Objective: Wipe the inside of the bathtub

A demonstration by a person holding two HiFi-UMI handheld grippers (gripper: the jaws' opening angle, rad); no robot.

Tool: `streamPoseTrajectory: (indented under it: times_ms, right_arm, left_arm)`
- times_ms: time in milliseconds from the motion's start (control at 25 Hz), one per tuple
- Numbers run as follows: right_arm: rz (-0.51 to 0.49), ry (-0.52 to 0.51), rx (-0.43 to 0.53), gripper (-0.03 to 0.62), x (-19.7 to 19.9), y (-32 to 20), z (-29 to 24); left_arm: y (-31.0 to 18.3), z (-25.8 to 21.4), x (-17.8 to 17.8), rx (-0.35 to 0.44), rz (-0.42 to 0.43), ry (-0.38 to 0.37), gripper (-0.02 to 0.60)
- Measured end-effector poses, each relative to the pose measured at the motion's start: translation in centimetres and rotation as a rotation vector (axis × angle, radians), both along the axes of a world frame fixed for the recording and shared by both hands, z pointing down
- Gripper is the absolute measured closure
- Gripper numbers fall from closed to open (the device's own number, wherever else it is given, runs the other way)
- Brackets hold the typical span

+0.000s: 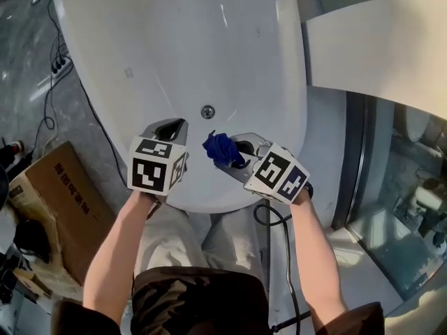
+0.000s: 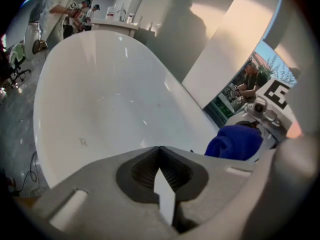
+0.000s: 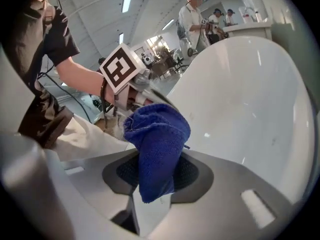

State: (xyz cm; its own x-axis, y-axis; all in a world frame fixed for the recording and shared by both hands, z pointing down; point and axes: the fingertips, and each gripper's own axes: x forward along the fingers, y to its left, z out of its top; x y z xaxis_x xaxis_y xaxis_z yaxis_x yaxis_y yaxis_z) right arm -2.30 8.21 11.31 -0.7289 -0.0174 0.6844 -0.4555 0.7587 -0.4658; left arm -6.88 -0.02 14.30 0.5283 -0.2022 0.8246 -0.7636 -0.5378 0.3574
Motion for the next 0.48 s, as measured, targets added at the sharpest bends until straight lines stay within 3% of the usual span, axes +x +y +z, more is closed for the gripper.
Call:
streamPoseTrajectory:
  times_ms: [240,480]
  right_arm:
    - [0.24,-0.039,0.189,0.453,-0.1,-5.3,-8.3]
    - [0.314,-0.05,0.408,0.453,-0.4,-8.6,-17.7]
  left_arm:
    - [-2.9,-10.9,-0.3,0.179,-0.006,0.016,0.58]
    - [-4.0,-20.6,-1.0,0.386,-0.064,0.005,0.58]
